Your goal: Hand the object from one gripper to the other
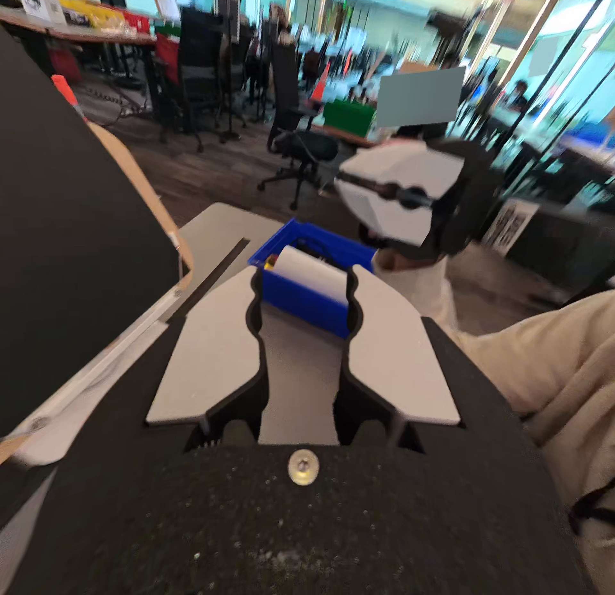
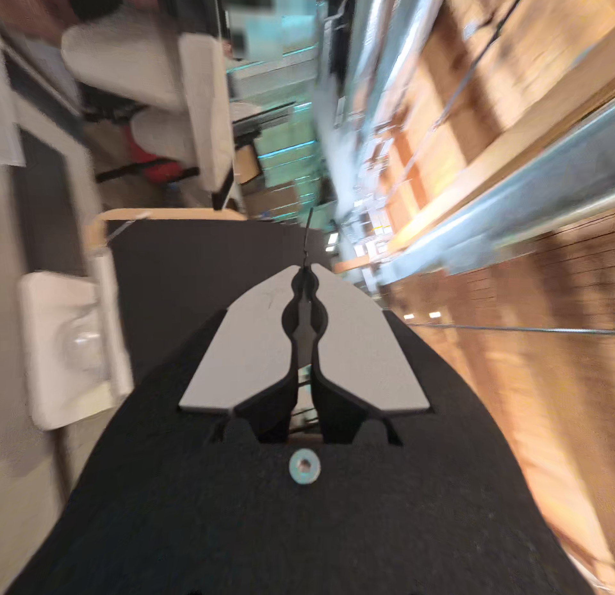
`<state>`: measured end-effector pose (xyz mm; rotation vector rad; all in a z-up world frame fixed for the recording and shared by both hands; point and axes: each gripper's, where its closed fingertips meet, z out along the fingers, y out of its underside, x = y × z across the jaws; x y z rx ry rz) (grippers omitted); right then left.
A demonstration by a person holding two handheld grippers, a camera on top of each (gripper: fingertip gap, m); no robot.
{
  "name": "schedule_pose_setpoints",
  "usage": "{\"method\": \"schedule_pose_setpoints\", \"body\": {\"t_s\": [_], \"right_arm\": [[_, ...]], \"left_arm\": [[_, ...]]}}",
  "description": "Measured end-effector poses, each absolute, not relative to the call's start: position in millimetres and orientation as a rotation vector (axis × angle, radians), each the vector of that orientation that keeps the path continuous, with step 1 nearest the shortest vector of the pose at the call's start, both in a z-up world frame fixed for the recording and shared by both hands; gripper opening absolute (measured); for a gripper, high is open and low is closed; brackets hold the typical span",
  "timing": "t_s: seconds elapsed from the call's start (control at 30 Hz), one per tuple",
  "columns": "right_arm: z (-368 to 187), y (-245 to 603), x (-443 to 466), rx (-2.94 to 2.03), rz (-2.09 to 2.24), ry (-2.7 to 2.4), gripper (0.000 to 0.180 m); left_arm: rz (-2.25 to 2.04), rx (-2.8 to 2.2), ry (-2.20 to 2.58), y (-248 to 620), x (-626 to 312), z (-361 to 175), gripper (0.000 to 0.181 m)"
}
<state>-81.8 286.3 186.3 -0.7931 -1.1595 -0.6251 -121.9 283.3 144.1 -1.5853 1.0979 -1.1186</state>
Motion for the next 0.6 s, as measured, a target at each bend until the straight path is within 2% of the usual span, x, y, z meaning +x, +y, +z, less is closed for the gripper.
{"method": "schedule_pose_setpoints", "body": {"t_s": [0.03,0.33,0.43,0.47,0.53,0.6], "right_arm": [[192.5,282.5,-87.7,-0.733,-0.691,-1.141,0.001],[195.2,275.4,-114.3,-0.562,-0.867,-1.143,0.001],[188.6,277.9,-127.7,-0.556,-0.875,-1.172,0.001],[188.1,279.5,-130.4,-0.562,-0.881,-1.171,0.001],[183.4,283.2,-134.7,-0.581,-0.892,-1.193,0.001],[182.2,283.7,-137.1,-0.569,-0.903,-1.190,0.001]], "left_arm": [[-1.199,-1.556,1.053,280.2,-118.6,153.4,0.047],[-1.528,-1.457,0.915,265.9,-126.6,184.1,0.045],[-1.507,-1.491,0.900,270.3,-128.0,180.1,0.042],[-1.486,-1.503,0.900,272.4,-128.3,177.6,0.034],[-1.478,-1.500,0.935,270.7,-129.4,175.3,0.000],[-1.480,-1.503,0.923,272.2,-131.2,175.8,0.001]]}}
